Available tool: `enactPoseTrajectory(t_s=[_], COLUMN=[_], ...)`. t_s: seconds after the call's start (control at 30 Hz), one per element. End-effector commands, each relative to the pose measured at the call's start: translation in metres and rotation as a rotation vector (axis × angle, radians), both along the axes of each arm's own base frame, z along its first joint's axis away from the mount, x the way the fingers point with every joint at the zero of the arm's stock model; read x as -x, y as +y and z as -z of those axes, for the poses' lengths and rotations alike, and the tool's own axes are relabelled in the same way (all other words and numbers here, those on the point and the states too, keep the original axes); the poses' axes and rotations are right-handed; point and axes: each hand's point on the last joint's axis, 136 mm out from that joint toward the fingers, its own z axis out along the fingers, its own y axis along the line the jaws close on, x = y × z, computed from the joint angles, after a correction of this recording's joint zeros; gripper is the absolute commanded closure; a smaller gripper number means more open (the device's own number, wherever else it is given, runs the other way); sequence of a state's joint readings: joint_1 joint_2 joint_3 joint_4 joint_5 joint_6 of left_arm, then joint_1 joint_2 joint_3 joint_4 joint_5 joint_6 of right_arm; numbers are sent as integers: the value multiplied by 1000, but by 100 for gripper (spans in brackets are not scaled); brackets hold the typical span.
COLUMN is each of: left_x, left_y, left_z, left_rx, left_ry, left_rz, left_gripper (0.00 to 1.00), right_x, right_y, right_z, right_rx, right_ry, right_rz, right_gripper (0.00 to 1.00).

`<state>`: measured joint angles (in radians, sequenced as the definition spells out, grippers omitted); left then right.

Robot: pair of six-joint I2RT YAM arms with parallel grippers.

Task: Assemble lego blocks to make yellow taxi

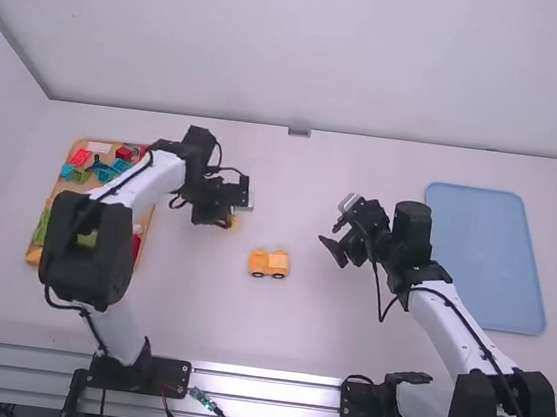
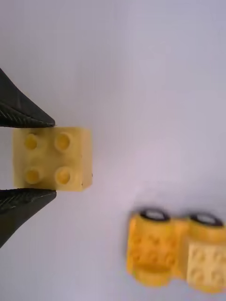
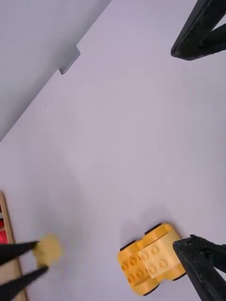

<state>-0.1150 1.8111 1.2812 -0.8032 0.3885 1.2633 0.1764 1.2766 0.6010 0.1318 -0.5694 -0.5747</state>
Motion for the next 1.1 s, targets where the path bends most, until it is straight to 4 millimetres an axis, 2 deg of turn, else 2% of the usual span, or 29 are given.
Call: enactPoseTrajectory(t_s=[0.0,0.03,0.13,0.2,0.3,0.4,0.53,0.7,0.83,0.93,0.97,1.0,1.07], left_x=[25,34,44,45,50,53,50,57,55,55,56,56,57], left_y=[-5,-7,-12,-12,-10,-7,-5,-13,-12,-12,-13,-13,-13], left_z=[15,24,41,46,67,73,71,69,74,75,74,74,73], left_rx=[-25,-32,-37,-46,-105,-125,-120,-88,-130,-157,-156,-156,-160], left_ry=[65,80,84,80,73,69,47,62,40,29,32,32,37], left_rz=[44,65,73,62,-14,-21,-51,-19,-30,-23,-19,-18,-17], left_gripper=[98,98,98,98,98,98,98,98,96,67,53,51,34], right_x=[-4,-4,-4,-4,-4,-4,-4,-4,-4,-4,-4,-4,-4], right_y=[1,1,1,1,1,1,1,1,1,1,1,1,1], right_z=[-13,-13,-13,-13,-13,-13,-13,-13,-13,-13,-13,-13,-13], right_rx=[-13,-12,-13,-13,-13,-12,-13,-12,-12,-12,-12,-12,-13], right_ry=[-31,-32,-31,-31,-31,-30,-30,-28,-29,-29,-29,-29,-30], right_rz=[-4,-4,-4,-5,-4,-4,-4,-4,-4,-5,-4,-4,-4], right_gripper=[1,1,1,1,1,1,1,1,1,1,1,1,1])
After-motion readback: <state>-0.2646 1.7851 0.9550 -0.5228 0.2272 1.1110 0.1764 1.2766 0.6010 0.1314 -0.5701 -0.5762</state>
